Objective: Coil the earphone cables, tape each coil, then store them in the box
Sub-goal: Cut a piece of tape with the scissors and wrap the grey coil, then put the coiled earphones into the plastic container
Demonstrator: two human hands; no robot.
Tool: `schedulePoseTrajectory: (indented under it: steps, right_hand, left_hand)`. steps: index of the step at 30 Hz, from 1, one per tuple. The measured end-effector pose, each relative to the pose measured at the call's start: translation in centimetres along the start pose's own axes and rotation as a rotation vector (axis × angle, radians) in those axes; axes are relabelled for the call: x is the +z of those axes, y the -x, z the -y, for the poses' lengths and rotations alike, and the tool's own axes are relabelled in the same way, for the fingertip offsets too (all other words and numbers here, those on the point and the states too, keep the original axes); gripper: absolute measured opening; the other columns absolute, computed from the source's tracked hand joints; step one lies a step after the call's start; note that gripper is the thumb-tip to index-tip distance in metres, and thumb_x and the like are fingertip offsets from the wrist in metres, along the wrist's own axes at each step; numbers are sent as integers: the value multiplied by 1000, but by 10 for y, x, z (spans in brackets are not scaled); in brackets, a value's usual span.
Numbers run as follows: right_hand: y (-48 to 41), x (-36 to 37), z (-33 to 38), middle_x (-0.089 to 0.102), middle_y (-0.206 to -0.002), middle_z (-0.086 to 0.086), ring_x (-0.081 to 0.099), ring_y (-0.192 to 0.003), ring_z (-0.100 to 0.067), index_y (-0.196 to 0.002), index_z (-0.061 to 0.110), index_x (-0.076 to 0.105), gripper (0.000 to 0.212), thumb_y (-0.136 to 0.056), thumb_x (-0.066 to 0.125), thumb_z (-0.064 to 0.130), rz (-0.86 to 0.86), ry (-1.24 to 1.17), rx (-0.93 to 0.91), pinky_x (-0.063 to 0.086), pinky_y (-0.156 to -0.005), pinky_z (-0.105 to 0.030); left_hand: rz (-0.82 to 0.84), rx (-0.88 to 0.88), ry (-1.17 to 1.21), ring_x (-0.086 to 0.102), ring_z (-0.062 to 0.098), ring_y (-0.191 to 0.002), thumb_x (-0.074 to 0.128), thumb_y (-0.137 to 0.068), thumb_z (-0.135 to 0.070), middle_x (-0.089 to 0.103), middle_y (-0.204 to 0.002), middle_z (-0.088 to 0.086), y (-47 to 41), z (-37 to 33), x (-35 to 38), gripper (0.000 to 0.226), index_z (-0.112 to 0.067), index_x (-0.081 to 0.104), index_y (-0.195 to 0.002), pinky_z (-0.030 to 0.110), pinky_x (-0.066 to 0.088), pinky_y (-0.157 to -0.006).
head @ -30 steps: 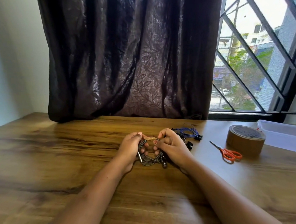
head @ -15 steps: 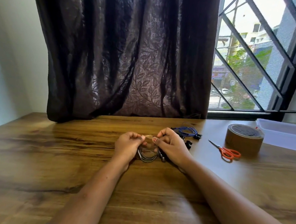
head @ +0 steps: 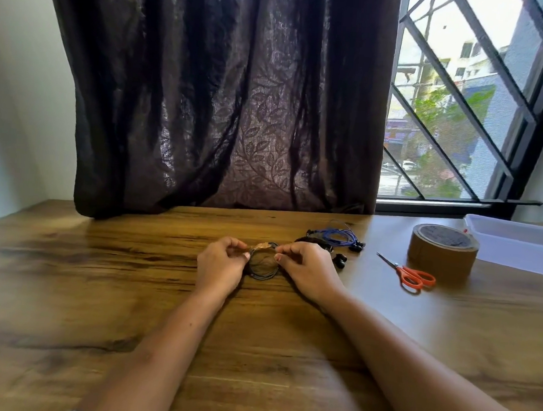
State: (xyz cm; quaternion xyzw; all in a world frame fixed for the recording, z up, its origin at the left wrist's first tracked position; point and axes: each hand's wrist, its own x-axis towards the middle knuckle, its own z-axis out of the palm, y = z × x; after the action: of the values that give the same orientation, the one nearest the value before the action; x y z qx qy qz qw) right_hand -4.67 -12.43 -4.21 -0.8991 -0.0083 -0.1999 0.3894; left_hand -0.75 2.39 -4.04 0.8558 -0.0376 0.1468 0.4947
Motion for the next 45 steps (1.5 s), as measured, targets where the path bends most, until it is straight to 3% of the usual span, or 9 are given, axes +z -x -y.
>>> schedulePoseTrajectory:
  steps: [3, 6, 10, 14, 20, 26, 32, 38, 45]
  right_hand:
    - [2, 0, 5, 62, -126, -4, 56, -115, -18, -123, 12, 63, 28, -98, 50, 19, 77, 81, -35, 39, -88, -16]
    - [2, 2, 3, 53, -138, -4, 45, -130, -18, -130, 12, 57, 33, -100, 43, 12, 79, 112, -80, 27, -97, -10]
    - [0, 5, -4, 61, -125, -2, 49, -121, -15, -120, 13, 64, 30, -98, 44, 8, -106, 126, -105, 26, -93, -8]
    - [0, -2, -13, 62, -119, 2, 48, -116, -19, -114, 19, 66, 27, -93, 49, 15, -294, 429, -69, 32, -103, -30]
    - [-1, -4, -17, 59, -127, 3, 39, -131, -24, -118, 28, 63, 28, -93, 50, 27, -158, 663, 80, 9, -114, -50]
    - [1, -5, -12, 62, -117, -2, 40, -129, -28, -101, 19, 66, 17, -93, 51, 21, -115, 659, 158, 9, -114, -56]
    - [5, -8, -8, 60, -119, -5, 38, -131, -30, -106, 17, 64, 19, -93, 50, 19, -96, 635, 185, 11, -113, -57]
    - [9, -13, -6, 56, -127, -7, 34, -133, -32, -118, 17, 59, 27, -92, 50, 15, -105, 605, 168, 9, -112, -56]
    - [17, -18, -5, 55, -130, -9, 32, -136, -32, -120, 15, 58, 30, -93, 48, 8, -92, 550, 177, 19, -108, -53]
  left_hand:
    - [-12, 61, -91, 56, 14, -98, 63, -88, -17, 65, -103, -1, 1, 2, 0, 10, -20, 69, -95, 25, 46, -86]
    - [-1, 117, -155, 57, 17, -105, 61, -89, -18, 67, -108, 2, 2, 3, 0, 15, -17, 71, -100, 24, 44, -88]
    - [16, 173, -204, 58, 16, -104, 60, -91, -22, 68, -107, 2, 3, 3, 2, 17, -16, 71, -101, 22, 41, -86]
    - [50, 223, -206, 55, 20, -110, 57, -92, -23, 67, -111, 1, 2, 6, 3, 18, -17, 71, -103, 33, 43, -97]
    - [125, 274, -244, 49, 21, -119, 47, -97, -25, 62, -122, -2, -3, 10, 4, 26, -21, 66, -114, 34, 36, -103]
    - [105, 139, -218, 48, 26, -122, 43, -98, -36, 58, -130, 6, -4, 6, 6, 37, -17, 59, -126, 34, 35, -102]
    - [105, 68, -322, 53, 25, -117, 44, -96, -42, 61, -126, 4, -21, 11, 14, 38, -20, 61, -122, 34, 42, -95]
    - [253, 122, -651, 36, 26, -130, 48, -90, -53, 49, -139, -5, -27, 10, 18, 39, -39, 57, -125, 40, 35, -104]
    - [97, 316, -636, 52, 25, -112, 50, -95, -32, 63, -114, 6, -5, 1, 17, 28, -23, 64, -118, 37, 46, -84]
